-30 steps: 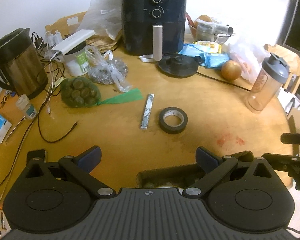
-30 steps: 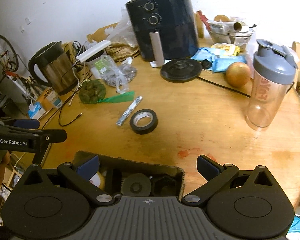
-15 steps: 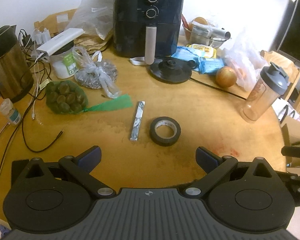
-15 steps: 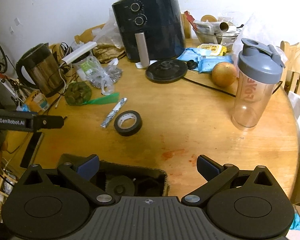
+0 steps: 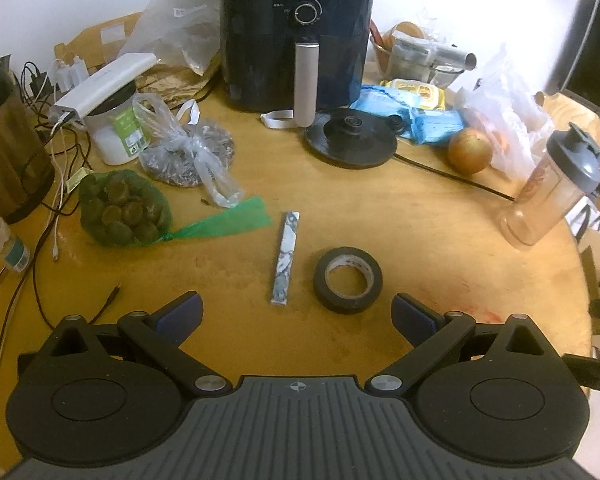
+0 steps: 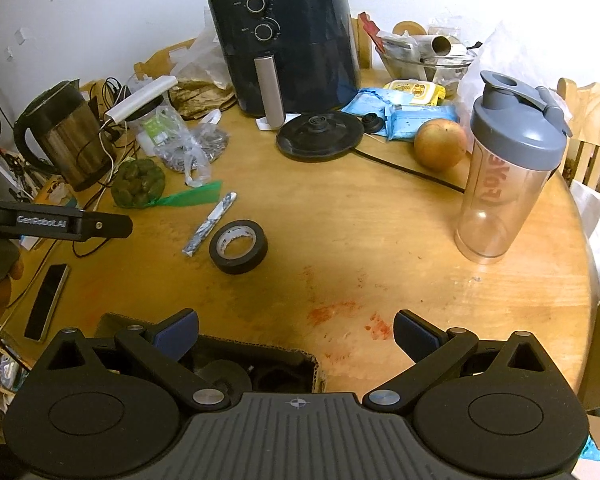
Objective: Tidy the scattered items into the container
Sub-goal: 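Move the left gripper down onto the silver marbled strip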
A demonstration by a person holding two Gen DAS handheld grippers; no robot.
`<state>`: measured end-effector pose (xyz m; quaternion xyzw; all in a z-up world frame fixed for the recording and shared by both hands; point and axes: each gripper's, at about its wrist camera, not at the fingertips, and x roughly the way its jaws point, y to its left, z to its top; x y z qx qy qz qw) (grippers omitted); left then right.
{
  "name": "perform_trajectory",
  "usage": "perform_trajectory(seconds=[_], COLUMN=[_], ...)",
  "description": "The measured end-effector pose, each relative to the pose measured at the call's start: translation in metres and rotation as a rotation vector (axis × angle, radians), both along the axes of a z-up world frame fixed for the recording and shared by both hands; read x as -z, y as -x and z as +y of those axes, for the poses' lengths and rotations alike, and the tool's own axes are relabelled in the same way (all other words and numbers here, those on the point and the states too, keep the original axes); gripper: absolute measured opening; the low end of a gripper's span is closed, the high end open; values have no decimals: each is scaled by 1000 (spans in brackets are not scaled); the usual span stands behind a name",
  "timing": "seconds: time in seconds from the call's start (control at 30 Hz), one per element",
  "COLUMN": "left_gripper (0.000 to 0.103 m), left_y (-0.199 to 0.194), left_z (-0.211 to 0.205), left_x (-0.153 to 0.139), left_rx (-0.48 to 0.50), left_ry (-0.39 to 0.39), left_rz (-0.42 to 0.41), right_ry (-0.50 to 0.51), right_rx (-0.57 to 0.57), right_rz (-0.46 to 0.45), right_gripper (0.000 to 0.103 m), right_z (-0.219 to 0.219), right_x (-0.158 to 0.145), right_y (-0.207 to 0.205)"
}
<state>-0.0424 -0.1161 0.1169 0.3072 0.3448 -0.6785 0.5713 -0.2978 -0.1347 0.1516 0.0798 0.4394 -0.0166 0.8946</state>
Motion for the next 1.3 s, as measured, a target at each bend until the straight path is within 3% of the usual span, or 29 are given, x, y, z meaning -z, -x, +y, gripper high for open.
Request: perform_trajectory(seconds=[0.73, 0.83, 1.3], left_gripper=[103, 103, 103], left_y=[0, 0, -3], left_z=[-65, -72, -102], left_x=[40, 47, 78], left_rx=[76, 81, 105], left_ry=[-88, -102, -174], left_rz=[-31, -32, -63], right_ry=[-16, -21, 25], right_rx=[112, 171, 250], right_rz=[52, 58, 113], right_gripper=[103, 103, 103], right_z=[-4, -5, -6], right_x=[9, 10, 21], right_y=[-11, -11, -12])
